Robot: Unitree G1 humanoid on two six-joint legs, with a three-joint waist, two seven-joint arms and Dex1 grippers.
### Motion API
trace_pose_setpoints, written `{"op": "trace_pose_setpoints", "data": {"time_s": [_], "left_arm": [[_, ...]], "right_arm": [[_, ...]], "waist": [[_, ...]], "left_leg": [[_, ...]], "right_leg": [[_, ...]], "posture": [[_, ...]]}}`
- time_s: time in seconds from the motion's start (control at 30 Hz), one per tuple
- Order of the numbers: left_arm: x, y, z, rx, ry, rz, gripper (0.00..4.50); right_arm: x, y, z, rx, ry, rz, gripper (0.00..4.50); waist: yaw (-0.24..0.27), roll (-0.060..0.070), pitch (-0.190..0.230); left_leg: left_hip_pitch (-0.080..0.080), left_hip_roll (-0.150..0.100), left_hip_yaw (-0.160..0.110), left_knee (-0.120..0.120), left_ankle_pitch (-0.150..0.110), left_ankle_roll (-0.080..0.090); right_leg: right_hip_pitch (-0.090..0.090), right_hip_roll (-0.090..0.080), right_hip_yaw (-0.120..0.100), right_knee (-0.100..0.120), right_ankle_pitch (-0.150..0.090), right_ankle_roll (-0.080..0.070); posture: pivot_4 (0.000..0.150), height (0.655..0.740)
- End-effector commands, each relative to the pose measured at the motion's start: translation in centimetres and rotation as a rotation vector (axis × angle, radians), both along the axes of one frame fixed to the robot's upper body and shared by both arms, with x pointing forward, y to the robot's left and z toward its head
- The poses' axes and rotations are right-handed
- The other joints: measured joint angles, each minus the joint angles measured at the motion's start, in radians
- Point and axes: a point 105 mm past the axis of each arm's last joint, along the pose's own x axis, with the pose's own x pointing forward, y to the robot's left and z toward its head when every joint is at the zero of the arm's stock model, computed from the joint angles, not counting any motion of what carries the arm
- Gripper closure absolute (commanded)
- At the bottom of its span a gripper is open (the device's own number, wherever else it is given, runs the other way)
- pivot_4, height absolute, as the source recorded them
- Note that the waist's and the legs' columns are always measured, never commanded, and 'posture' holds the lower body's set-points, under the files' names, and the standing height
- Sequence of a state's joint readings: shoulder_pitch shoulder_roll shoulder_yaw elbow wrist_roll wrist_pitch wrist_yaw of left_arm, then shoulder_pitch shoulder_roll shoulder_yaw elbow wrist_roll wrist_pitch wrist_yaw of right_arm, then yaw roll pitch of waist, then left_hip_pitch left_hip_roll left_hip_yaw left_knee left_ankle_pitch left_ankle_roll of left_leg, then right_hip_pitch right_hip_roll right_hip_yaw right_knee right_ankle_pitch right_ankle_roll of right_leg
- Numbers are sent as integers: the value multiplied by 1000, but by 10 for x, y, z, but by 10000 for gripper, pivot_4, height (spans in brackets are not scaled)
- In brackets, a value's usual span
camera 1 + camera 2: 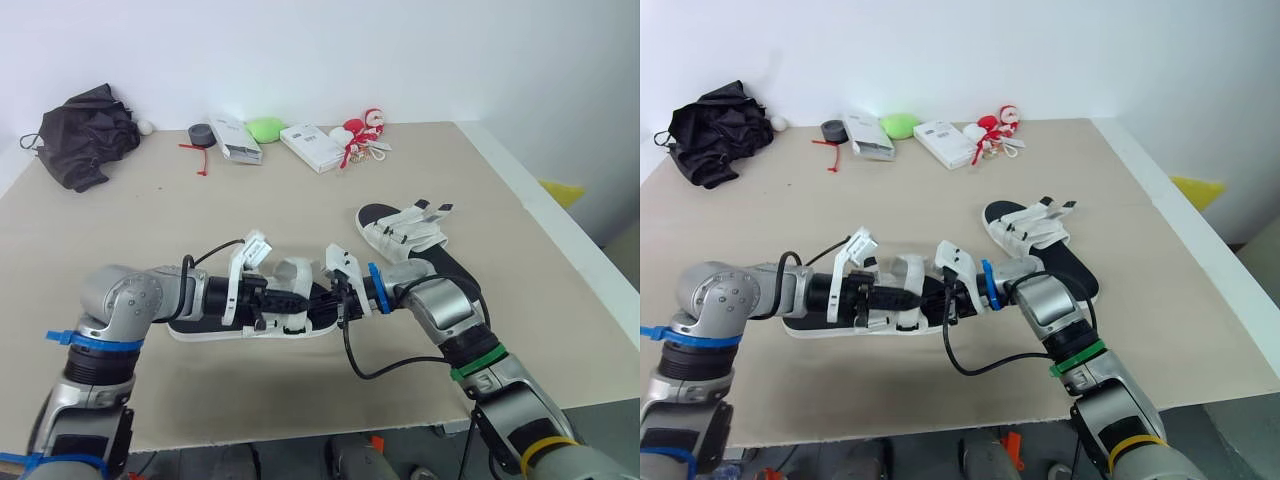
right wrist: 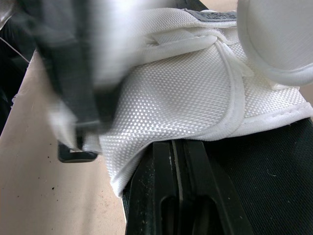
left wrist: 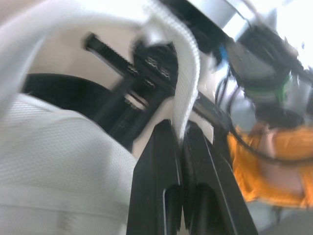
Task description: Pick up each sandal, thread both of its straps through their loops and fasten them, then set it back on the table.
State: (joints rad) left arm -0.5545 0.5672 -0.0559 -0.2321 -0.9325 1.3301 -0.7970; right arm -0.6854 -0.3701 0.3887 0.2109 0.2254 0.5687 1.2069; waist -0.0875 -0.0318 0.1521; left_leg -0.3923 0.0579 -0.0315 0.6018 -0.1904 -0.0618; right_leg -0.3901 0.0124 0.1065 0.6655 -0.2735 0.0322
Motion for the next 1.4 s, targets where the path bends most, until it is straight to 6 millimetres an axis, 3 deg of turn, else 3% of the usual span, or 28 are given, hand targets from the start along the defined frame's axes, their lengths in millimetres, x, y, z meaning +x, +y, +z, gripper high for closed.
{"op": "trace_pose_setpoints", "data": {"time_s": [0.03, 0.37, 0.67, 0.83, 0.9, 1.07, 1.13, 1.23, 1.4], "left_arm": [[-3, 1, -17, 67, -16, -7, 44493], [24, 5, -32, 159, -220, 104, 44493], [-19, 8, -30, 130, -136, -126, 44493], [-13, 20, -50, 252, -223, -132, 44493], [-5, 20, -51, 256, -259, -103, 42047], [14, 15, -32, 180, -333, -25, 25411], [12, 11, -17, 93, -326, -58, 17948], [10, 16, 5, 19, -293, -99, 17948], [17, 42, 25, 85, -363, -127, 17948]], "right_arm": [[-7, -10, -36, -108, 103, -41, 45000], [-7, -9, -36, -108, 103, -35, 45000], [-6, -9, -36, -108, 103, -37, 45000], [-5, -8, -35, -107, 102, -36, 45000], [-5, -9, -35, -108, 101, -35, 45000], [-5, -9, -36, -112, 101, -33, 45000], [-4, -9, -36, -113, 99, -35, 45000], [-4, -9, -35, -114, 97, -35, 45000], [-3, -9, -35, -115, 94, -33, 45000]], "waist": [[0, 0, 0], [4, 0, -1], [-7, 0, 0], [-12, 1, -1], [-12, 1, -1], [-11, 1, -1], [-11, 1, -1], [-10, 1, 0], [-12, 1, 1]], "left_leg": [[0, 0, 0, 0, 0, 0], [1, 0, 1, 1, 0, 0], [1, -2, 1, 1, 0, 0], [1, 2, 0, -1, -6, 3], [2, 2, 0, -1, -6, 4], [3, 1, 0, 2, -6, 5], [3, 0, 0, 3, -6, 5], [2, -2, 0, 6, -5, 5], [-1, -1, 0, 4, -5, 5]], "right_leg": [[0, 0, 0, 0, 0, 0], [1, 0, 1, 0, -1, 0], [0, 1, 5, 0, 0, 0], [0, 4, 5, 0, -6, -3], [0, 5, 5, 0, -6, -3], [3, 4, 5, 0, -5, -2], [4, 3, 5, 0, -5, -2], [5, 2, 7, 0, -6, -3], [1, 4, 7, 0, -4, 1]], "posture": [[1500, 7380], [1500, 7380], [1500, 7380], [1500, 7380], [1500, 7380], [1500, 7380], [1500, 7380], [1500, 7380], [1500, 7380]]}}
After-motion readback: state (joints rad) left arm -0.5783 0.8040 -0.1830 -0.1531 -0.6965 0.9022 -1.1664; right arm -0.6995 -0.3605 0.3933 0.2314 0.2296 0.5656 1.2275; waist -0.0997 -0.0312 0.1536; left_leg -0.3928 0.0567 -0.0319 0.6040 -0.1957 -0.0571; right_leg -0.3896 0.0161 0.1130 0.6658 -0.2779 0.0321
